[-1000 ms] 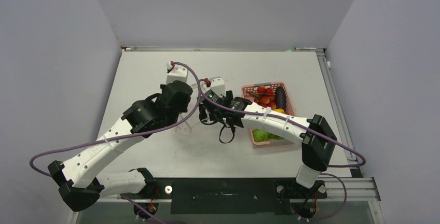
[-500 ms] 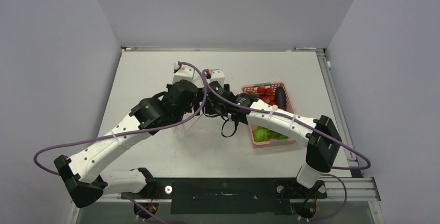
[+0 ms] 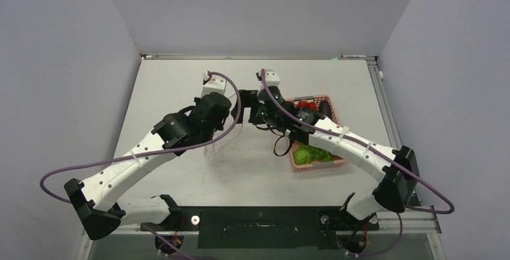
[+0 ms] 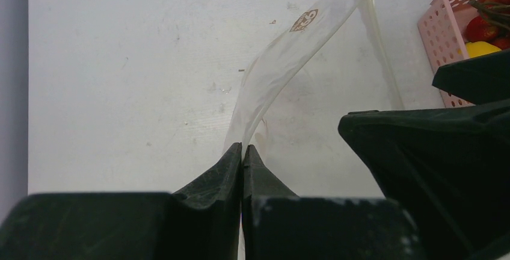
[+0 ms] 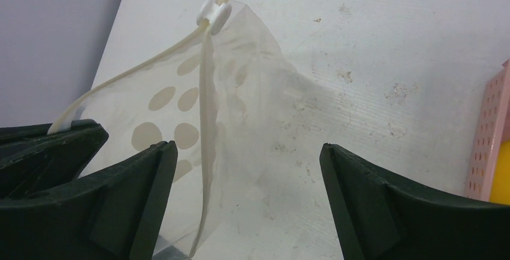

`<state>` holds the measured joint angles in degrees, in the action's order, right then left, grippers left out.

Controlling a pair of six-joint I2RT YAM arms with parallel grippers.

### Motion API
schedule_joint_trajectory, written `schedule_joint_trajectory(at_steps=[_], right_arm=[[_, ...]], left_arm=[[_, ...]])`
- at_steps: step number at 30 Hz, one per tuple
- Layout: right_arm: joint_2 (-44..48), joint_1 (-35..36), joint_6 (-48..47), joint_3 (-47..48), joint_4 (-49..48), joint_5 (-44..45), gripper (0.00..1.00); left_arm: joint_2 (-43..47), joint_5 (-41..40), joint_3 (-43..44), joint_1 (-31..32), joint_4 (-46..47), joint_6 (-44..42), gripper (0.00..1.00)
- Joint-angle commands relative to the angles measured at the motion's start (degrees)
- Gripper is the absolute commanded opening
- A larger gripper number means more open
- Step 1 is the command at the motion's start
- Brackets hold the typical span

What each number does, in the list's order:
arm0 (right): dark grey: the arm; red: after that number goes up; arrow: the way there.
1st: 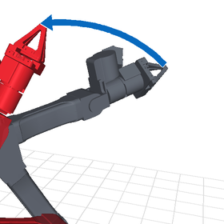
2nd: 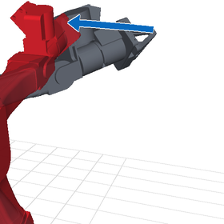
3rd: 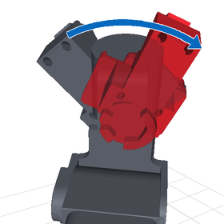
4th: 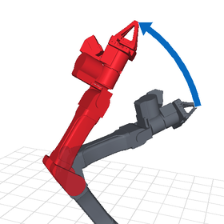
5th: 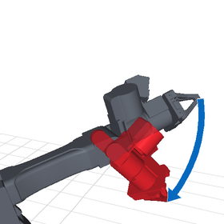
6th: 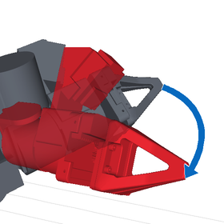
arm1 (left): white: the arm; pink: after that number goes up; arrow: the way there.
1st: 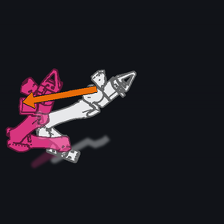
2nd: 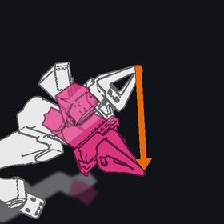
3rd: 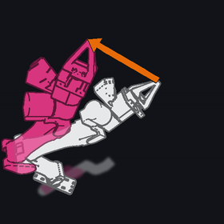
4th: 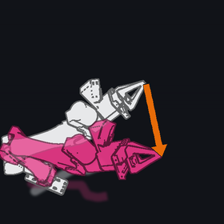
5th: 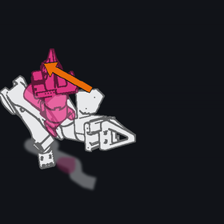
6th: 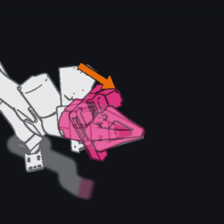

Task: Place the food in the zip-top bag and seal the zipper
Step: Open the zipper of the food storage bag at the center of the board, then pick up the fake vegetable from the bin.

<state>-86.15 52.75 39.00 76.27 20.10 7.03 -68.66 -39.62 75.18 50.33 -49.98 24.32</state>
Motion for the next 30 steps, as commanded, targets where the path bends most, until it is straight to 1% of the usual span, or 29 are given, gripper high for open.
schedule_joint_trajectory(at_steps=[1,5,8,14,19,24,30], right_arm=[[5.8,-1.6,0.9,-1.1,-2.4,-1.1,0.93],[9.6,-3.5,0.2,-1.9,0.0,-1.0,0.93],[11.7,-5.3,-1.0,-1.7,4.7,0.8,0.95],[15.3,-7.6,-4.6,-1.9,14.4,8.7,0.96],[17.3,-11.0,-5.4,-3.1,22.6,14.3,0.97],[20.0,-15.6,-6.2,-7.0,26.9,14.8,0.96],[21.3,-19.3,-4.8,-12.1,28.5,14.6,0.95]], left_arm=[[-0.2,-0.7,1.1,0.2,2.2,-0.1,0.00],[-0.7,-0.9,1.4,0.2,1.9,-0.1,0.00],[-0.8,-1.0,1.5,0.3,2.0,-0.4,0.00],[-1.7,-0.5,1.4,0.2,2.5,-0.6,0.00],[-2.4,1.0,1.0,0.2,3.3,-0.6,0.00],[-2.6,2.6,0.6,0.2,4.0,-0.4,0.00],[-2.3,4.6,0.3,0.4,4.6,0.0,0.00]])
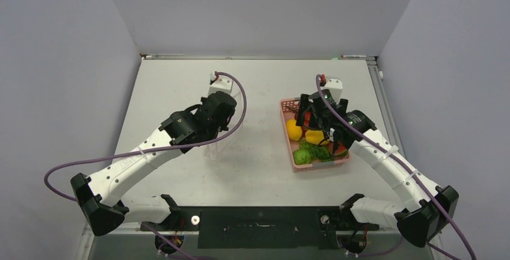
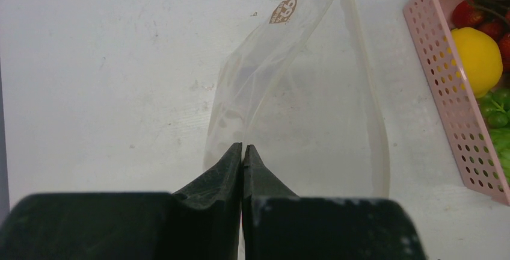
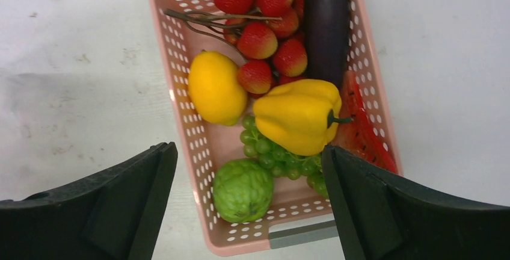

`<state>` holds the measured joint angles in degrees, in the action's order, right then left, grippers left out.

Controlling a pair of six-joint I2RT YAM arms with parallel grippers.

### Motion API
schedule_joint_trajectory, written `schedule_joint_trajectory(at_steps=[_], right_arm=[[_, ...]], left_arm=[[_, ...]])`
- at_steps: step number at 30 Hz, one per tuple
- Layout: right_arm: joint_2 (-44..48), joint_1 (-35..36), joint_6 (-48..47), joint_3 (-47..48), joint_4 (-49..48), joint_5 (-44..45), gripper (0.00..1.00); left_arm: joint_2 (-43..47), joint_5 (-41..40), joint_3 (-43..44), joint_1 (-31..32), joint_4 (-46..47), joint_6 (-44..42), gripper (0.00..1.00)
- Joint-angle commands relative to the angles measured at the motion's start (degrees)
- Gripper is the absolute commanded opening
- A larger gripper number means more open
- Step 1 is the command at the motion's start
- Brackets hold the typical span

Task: Place the food in the zip-top bag and seal the zipper
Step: Pick up the fake vegetable from the bin.

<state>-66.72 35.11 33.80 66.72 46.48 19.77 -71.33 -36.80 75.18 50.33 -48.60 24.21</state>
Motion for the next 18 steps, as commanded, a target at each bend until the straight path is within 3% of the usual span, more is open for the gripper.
schedule_joint_trajectory(at_steps=[1,18], right_arm=[[2.1,-2.2,0.7,-3.5,1.9,1.8,0.94],[1.1,-13.9,-0.7,-14.2,-5.6,-5.0,0.90]], left_arm=[[0.3,2.1,0.2,0.4,3.4,0.2,0.00],[3.2,6.3,-4.1,0.4,6.5,-2.7,0.00]])
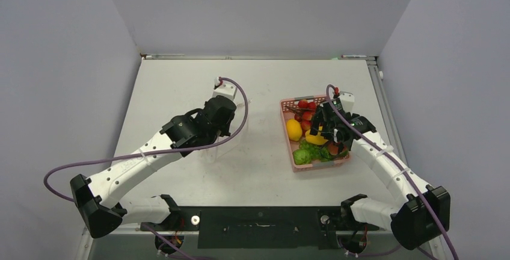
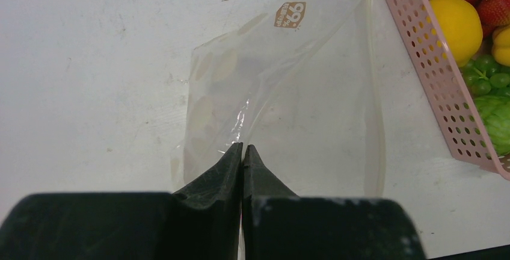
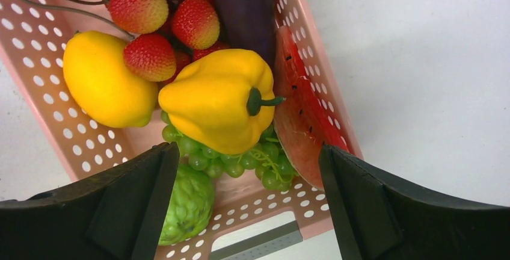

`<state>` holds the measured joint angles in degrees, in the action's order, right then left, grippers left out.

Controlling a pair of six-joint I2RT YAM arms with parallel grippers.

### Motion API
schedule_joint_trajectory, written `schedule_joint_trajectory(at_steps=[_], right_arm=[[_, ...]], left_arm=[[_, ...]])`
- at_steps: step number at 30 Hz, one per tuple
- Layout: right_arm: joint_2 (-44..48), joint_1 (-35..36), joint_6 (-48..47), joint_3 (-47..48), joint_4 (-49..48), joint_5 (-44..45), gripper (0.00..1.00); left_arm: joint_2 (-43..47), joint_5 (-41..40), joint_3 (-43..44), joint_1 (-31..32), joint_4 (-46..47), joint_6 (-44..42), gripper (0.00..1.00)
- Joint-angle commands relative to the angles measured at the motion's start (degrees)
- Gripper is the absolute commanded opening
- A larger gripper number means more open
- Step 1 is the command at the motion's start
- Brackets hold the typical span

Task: Place the food in the zip-top bag and seal the zipper
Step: Pick up the fake vegetable from the bin.

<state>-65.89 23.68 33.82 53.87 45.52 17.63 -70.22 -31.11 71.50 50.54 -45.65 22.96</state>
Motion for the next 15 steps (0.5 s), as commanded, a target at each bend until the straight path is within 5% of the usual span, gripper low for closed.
schedule_joint_trajectory(at_steps=[1,15], right_arm=[[0.1,-3.5,-0.9,-1.9,-5.4,-3.9,0.90],[-3.1,-9.1,-1.2,-7.3,-15.7,-15.3,0.90]], left_arm=[[2.2,0.7,-0.7,0.2,3.7,-1.8,0.00],[5.4,2.3,-3.3,0.2,5.5,-5.0,0.00]])
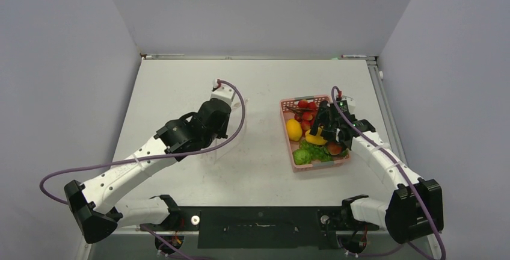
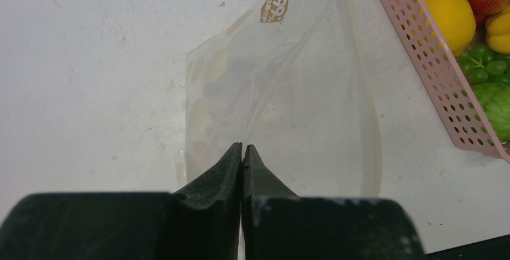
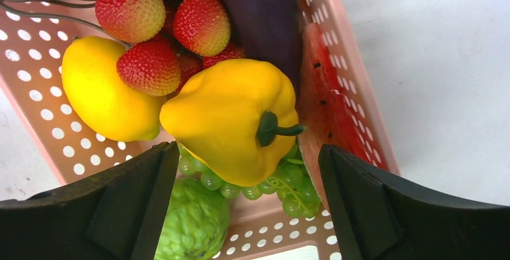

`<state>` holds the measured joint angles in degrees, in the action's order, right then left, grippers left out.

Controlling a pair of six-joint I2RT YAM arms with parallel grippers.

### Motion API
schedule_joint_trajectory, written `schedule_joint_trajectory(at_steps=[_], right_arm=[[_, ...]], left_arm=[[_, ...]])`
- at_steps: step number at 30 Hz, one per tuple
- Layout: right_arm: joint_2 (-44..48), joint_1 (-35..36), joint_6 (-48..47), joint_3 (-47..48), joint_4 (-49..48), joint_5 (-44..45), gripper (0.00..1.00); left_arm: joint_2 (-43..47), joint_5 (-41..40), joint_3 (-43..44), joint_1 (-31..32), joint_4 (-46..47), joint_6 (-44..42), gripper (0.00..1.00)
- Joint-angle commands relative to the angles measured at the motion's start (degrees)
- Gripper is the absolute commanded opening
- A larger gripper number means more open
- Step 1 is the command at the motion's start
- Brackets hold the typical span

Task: Place the food in the zip-top bag and seal the zipper
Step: Pick up the fake vegetable from the bin.

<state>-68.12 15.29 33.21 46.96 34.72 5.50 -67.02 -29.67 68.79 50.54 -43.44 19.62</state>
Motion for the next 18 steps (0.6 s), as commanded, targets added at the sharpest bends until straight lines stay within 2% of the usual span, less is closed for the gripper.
schedule_joint_trajectory(at_steps=[1,12,18], right_arm=[[-1.1,-0.8,-0.6,-0.6,-5.4,-3.5,0.90],[-2.2,-1.5,-2.2,-2.1,-9.2,-7.6,0.90],[-0.1,-1.5,-3.2,-1.8,-9.6,-9.3,0.93]], left_arm=[[2.4,1.0,-1.0,0.2,3.5,-1.9,0.00],[5.0,1.4,-5.6,0.2,8.1,-4.5,0.00],[5.7,1.2,-7.5,0.2,9.8,-4.8,0.00]])
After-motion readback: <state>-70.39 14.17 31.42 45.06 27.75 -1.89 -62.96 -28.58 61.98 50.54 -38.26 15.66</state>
